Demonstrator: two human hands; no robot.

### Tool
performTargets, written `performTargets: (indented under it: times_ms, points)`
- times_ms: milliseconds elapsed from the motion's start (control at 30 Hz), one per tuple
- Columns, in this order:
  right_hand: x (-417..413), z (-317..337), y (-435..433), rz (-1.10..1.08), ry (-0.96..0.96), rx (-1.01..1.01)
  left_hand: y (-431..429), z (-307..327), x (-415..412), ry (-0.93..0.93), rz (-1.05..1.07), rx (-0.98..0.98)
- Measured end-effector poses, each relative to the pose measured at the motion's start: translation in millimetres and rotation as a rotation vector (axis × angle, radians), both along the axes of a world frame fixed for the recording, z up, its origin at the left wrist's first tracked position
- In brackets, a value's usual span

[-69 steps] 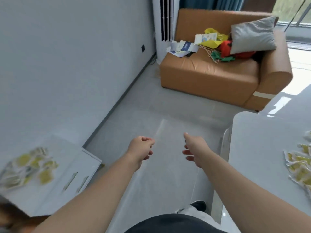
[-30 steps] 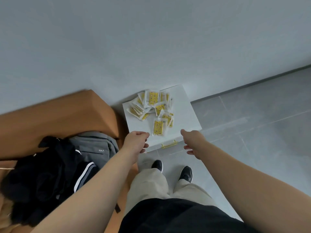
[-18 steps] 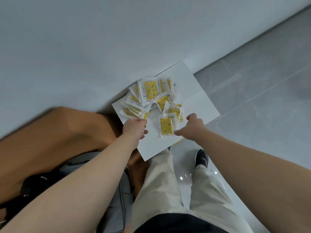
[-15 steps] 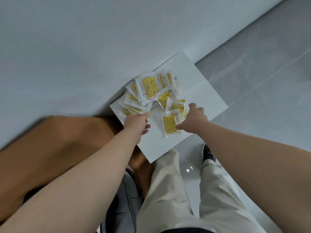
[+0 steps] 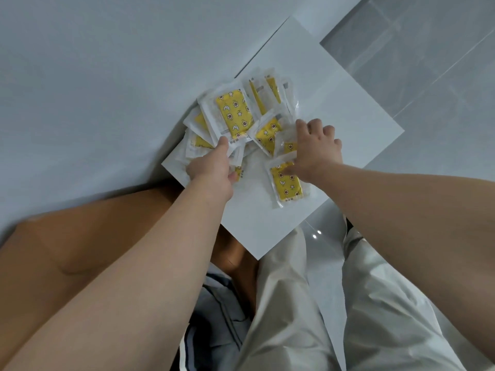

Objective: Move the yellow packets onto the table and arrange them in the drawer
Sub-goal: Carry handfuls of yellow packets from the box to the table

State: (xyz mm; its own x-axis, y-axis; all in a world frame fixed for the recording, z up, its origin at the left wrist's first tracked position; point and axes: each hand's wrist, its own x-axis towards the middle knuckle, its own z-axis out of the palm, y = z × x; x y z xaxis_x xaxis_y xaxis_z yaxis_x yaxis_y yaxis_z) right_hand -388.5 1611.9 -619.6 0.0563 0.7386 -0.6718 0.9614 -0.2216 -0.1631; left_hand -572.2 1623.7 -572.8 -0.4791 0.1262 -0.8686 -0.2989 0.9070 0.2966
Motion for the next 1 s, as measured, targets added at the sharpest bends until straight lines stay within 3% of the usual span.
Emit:
performTargets:
  times_ms: [267, 533, 667, 800, 1000]
  points:
    - [7.7, 11.6, 15.4, -0.316, 0.284, -0.064, 14.0, -2.8, -1.1, 0.001, -0.043, -0.108]
    - [23.7, 31.4, 20.3, -0.595, 0.625, -0.177, 25.7, -5.6, 5.2, -0.015, 0.055, -0.142]
    - [29.1, 36.2, 22.6, -0.756, 0.705, -0.178, 22.1, -11.8, 4.8, -0.01, 0.04, -0.087]
    - [26.5, 37.7, 28.4, -0.863, 0.771, -0.181, 19.1, -8.7, 2.1, -0.063, 0.166, -0.052]
    - [20.0, 44.1, 35.5, -0.916, 0.816, -0.223, 9.1, 7.9, -0.3, -0.145, 0.217, 0.005]
